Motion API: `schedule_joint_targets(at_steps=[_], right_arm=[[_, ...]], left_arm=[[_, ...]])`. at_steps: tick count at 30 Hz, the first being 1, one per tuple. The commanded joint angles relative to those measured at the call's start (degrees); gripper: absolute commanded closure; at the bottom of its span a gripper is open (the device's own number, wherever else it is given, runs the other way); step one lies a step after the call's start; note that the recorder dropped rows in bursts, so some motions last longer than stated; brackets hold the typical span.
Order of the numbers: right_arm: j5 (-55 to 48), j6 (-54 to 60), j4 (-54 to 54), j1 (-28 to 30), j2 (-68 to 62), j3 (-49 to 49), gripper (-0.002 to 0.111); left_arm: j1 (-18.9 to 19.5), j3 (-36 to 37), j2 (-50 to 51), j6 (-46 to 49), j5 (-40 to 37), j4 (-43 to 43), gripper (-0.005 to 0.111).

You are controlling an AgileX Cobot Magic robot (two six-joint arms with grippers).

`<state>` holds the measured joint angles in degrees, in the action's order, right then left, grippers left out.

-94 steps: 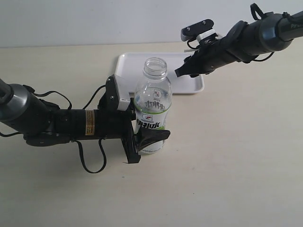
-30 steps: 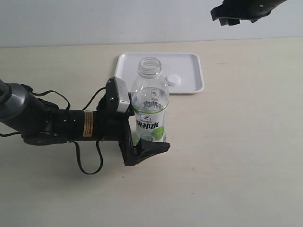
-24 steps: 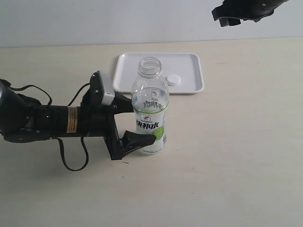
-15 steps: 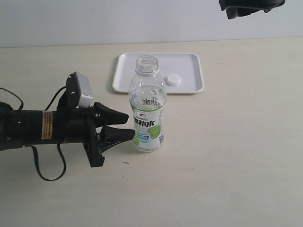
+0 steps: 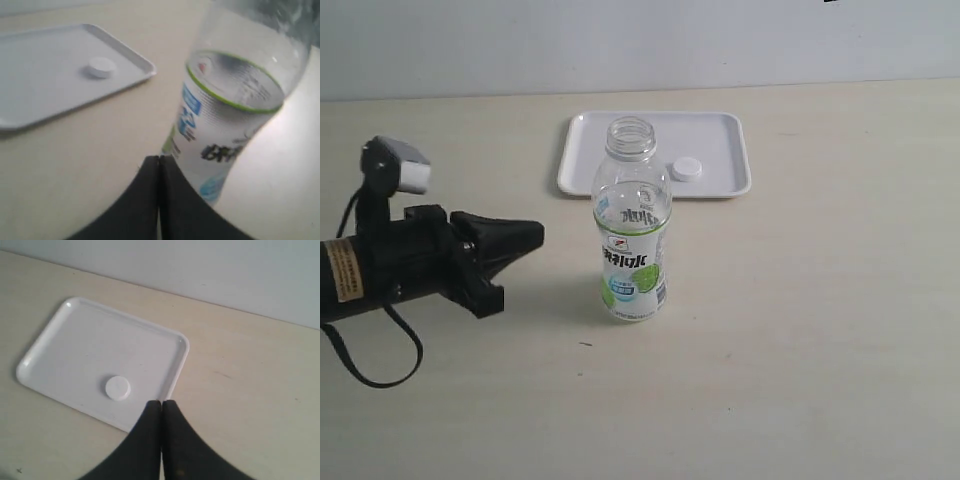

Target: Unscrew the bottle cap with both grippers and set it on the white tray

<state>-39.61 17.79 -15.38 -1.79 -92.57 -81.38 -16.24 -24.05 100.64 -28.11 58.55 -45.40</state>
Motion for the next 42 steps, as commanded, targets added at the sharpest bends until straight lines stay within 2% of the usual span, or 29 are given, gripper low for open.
schedule_joint_targets(at_steps=[1,5,7,13,18,32,35,37,42], right_arm=[[7.2,6.4,-8.1,-0.3,6.2,7.3,0.108],[13.4,10.8,-12.4,-0.3,12.6,15.3,0.108],[15.0,11.5,-13.0,-0.3,15.6,18.9,0.108],[18.8,12.0,-13.0,-0.3,22.9,25.8,0.108],[18.5,8.6,-13.2,-0.3,24.5,26.7,0.108],[18.5,7.6,-13.1,-0.3,24.5,26.7,0.108],[18.5,7.6,-13.1,-0.3,24.5,26.7,0.108],[18.5,7.6,-13.1,-0.3,24.5,26.7,0.108],[18.6,7.6,-13.1,-0.3,24.5,26.7,0.108]], left_arm=[[0.3,5.1,-7.2,0.5,0.2,14.9,0.107],[0.3,9.8,-15.3,4.5,-0.2,25.4,0.107],[0.3,11.4,-18.9,5.9,-1.6,27.9,0.107],[0.3,13.9,-29.7,9.4,-10.2,31.0,0.107],[0.3,14.2,-36.3,10.5,-13.1,30.9,0.107],[0.3,14.2,-39.2,10.5,-13.1,30.9,0.107],[0.3,14.2,-39.2,14.9,-13.4,30.9,0.107],[0.3,14.2,-40.5,15.3,-18.0,30.6,0.107],[2.6,14.2,-54.5,6.6,-49.5,37.1,0.107]])
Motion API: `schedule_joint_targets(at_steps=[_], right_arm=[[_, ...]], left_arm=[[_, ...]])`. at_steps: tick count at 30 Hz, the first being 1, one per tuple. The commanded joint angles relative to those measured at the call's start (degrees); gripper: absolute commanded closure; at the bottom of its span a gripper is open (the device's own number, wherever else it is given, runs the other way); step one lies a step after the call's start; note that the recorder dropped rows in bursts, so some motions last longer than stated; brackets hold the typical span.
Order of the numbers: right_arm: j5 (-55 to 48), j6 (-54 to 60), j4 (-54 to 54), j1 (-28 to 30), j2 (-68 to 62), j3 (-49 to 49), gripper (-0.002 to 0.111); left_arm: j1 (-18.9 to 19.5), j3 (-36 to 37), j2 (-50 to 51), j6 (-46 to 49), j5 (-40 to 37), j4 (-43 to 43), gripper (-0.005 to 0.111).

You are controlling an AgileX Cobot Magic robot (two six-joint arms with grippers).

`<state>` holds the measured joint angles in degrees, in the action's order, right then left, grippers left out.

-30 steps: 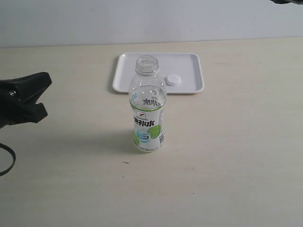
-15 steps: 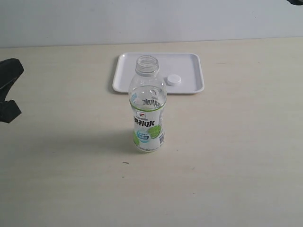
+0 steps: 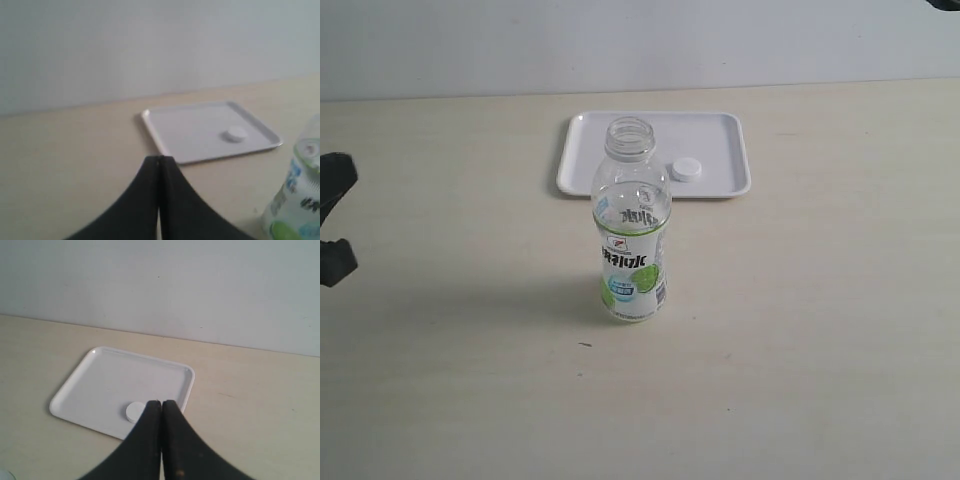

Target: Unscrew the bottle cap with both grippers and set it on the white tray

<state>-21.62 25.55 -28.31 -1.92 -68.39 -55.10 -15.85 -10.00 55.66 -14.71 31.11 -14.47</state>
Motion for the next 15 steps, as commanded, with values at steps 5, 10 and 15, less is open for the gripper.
schedule_joint_targets(at_steps=[5,10,15], right_arm=[[0.6,-0.2,-0.1,-0.1,0.3,0.4,0.108],[1.1,-0.2,-0.1,-0.1,0.3,0.4,0.108],[2.0,-0.2,-0.1,-0.1,0.3,0.4,0.108]], left_arm=[[7.4,0.6,-25.6,-8.2,-39.3,6.9,0.107],[11.7,1.3,-37.2,-8.2,-43.1,4.8,0.107],[13.5,3.5,-43.5,-8.2,-46.5,1.9,0.107]])
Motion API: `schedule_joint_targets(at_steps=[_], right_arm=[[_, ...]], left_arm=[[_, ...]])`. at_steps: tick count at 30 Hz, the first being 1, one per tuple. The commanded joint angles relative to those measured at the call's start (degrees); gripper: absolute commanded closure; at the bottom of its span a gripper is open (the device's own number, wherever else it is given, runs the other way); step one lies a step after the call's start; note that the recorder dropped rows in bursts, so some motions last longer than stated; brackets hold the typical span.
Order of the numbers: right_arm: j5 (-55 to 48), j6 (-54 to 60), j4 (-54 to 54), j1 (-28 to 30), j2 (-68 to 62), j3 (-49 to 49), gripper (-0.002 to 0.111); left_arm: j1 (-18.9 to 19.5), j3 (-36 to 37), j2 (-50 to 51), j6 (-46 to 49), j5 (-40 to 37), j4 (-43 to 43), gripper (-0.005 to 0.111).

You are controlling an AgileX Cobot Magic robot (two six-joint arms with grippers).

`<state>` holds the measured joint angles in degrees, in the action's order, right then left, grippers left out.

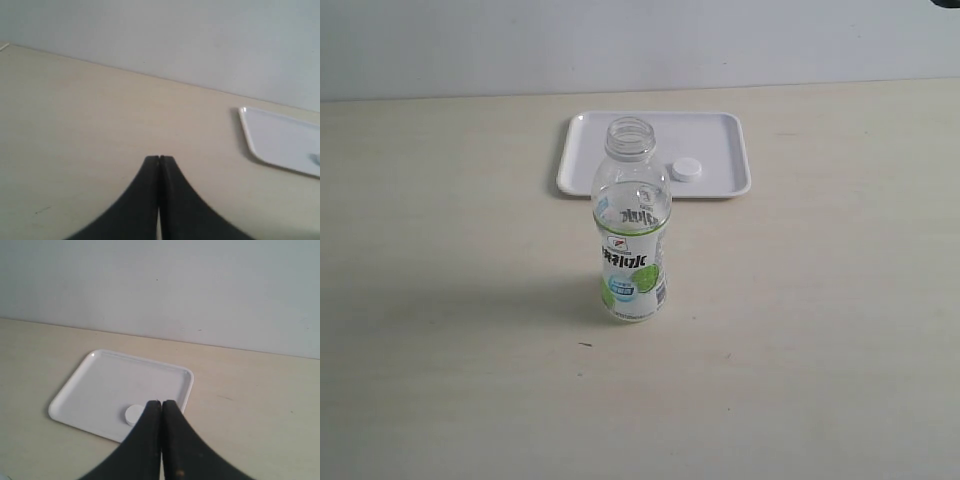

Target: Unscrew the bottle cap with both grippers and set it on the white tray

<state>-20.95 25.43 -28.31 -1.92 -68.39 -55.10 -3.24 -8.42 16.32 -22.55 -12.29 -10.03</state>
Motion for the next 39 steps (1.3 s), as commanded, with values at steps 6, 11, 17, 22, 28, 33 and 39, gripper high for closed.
schedule_joint_targets(at_steps=[6,11,17,22,28,33,39], right_arm=[[1.4,-0.1,-0.1,-0.1,0.3,0.4,0.108],[1.4,-0.1,-0.1,-0.1,0.3,0.4,0.108],[1.3,-0.1,-0.3,-0.1,0.3,0.4,0.108],[1.3,-0.1,-0.3,-0.1,0.3,0.4,0.108],[1.3,-0.1,-0.3,-0.1,0.3,0.4,0.108],[1.3,-0.1,-0.1,-0.1,0.3,0.4,0.108],[1.3,-0.1,-0.1,-0.1,0.3,0.4,0.108]], left_arm=[[1.1,6.7,-13.7,-0.3,-5.6,-3.8,0.107],[2.0,8.4,-16.3,-0.3,-6.2,-3.9,0.107],[2.1,8.4,-16.3,-0.2,-9.1,-4.3,0.107],[2.1,8.4,-16.3,-0.2,-9.0,-4.3,0.107],[2.1,8.4,-16.3,-0.2,-9.0,-4.3,0.107],[2.1,8.4,-16.3,-0.2,-9.0,-4.3,0.107],[2.1,8.4,-16.3,-0.2,-9.0,-4.3,0.107]])
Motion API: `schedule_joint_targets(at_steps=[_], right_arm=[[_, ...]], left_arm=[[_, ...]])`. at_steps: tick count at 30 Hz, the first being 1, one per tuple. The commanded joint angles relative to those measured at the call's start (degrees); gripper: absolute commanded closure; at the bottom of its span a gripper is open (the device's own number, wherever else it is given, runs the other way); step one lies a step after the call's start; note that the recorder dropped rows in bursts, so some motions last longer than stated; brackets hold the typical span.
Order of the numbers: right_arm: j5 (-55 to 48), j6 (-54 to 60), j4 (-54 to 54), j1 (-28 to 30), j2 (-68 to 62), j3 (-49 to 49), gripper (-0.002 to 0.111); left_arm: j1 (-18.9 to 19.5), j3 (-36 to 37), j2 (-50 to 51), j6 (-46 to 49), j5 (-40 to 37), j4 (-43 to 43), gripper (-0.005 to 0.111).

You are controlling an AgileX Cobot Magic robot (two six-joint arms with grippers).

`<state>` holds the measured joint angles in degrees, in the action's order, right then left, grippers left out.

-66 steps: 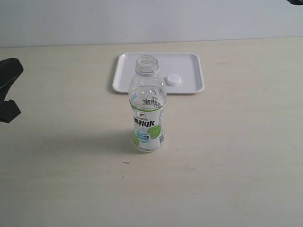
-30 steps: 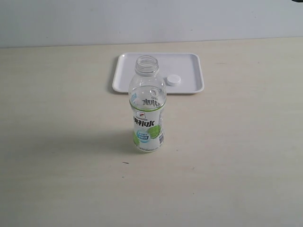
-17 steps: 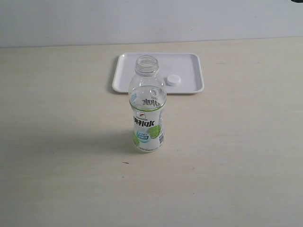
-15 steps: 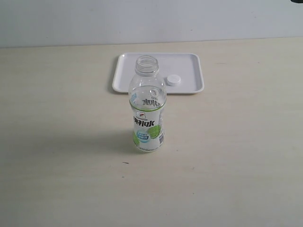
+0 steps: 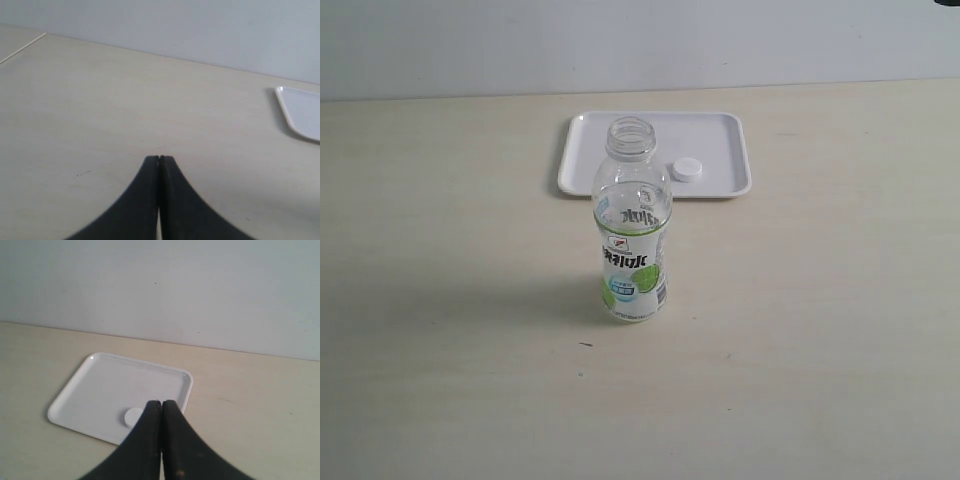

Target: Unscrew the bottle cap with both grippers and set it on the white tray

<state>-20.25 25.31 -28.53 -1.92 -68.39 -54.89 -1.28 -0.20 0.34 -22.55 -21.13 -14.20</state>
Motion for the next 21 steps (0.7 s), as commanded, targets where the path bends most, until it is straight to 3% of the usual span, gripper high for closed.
schedule_joint_targets(at_steps=[1,7,11,15,21], right_arm=[[0.6,0.0,0.1,-0.1,0.3,0.2,0.108],[0.3,1.9,1.6,-0.1,0.4,1.0,0.108],[1.1,1.9,5.5,-0.1,8.1,7.8,0.108],[4.8,1.9,5.7,0.0,24.8,18.7,0.108],[2.0,1.6,6.4,0.4,51.8,30.5,0.108]], left_arm=[[0.1,0.2,-0.3,-0.2,-0.2,-0.2,0.107],[0.1,0.2,-0.3,-0.2,-0.2,-0.2,0.107],[0.1,0.2,-0.3,-0.2,-0.2,-0.2,0.107],[0.1,0.2,-0.3,-0.2,-0.2,-0.2,0.107],[0.1,0.2,-0.3,-0.2,-0.2,-0.2,0.107]])
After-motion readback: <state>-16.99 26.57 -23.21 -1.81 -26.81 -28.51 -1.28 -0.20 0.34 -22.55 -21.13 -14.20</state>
